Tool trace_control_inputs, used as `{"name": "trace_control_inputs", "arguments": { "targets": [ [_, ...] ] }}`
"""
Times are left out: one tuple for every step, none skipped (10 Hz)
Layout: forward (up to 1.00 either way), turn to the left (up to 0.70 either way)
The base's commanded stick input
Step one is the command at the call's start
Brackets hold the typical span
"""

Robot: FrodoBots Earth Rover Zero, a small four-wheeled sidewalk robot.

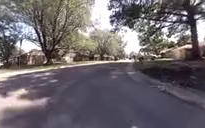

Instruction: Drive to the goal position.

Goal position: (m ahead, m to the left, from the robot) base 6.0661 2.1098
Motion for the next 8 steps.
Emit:
{"name": "trace_control_inputs", "arguments": {
  "targets": [
    [0.5,0.0],
    [0.5,0.0],
    [0.5,0.0],
    [0.5,0.0],
    [0.5,0.0],
    [0.5,0.0],
    [0.5,0.0],
    [0.5,0.0]
  ]
}}
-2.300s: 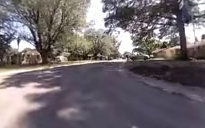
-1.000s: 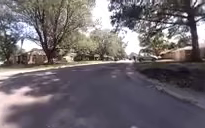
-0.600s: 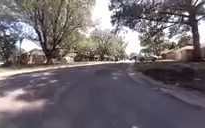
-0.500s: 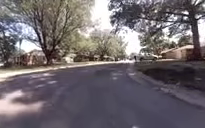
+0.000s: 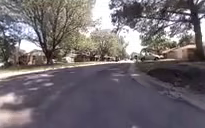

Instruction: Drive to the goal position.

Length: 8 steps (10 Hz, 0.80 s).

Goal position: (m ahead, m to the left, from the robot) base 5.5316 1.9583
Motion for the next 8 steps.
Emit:
{"name": "trace_control_inputs", "arguments": {
  "targets": [
    [0.5,0.0],
    [0.5,0.0],
    [0.5,0.0],
    [0.5,0.0],
    [0.5,0.0],
    [0.5,0.0],
    [0.5,0.0],
    [0.5,0.0]
  ]
}}
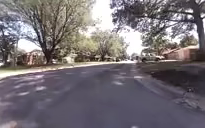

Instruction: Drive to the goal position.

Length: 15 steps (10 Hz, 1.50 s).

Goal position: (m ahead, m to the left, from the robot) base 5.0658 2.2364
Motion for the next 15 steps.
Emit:
{"name": "trace_control_inputs", "arguments": {
  "targets": [
    [0.5,0.0],
    [0.5,0.0],
    [0.5,0.0],
    [0.5,0.0],
    [0.5,0.0],
    [0.5,0.0],
    [0.5,0.0],
    [0.5,0.0],
    [0.5,0.0],
    [0.5,0.0],
    [0.5,0.0],
    [0.5,0.0],
    [0.5,0.0],
    [0.5,0.0],
    [0.5,0.0]
  ]
}}
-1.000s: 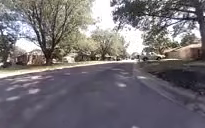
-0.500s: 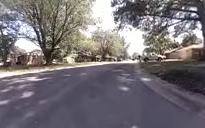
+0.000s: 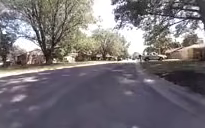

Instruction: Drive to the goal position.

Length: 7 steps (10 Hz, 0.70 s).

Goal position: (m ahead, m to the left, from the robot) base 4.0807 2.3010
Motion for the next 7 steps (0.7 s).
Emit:
{"name": "trace_control_inputs", "arguments": {
  "targets": [
    [0.5,-0.05],
    [0.5,-0.29],
    [0.5,-0.5],
    [0.5,-0.5],
    [0.5,-0.42],
    [0.5,-0.22],
    [0.5,-0.02]
  ]
}}
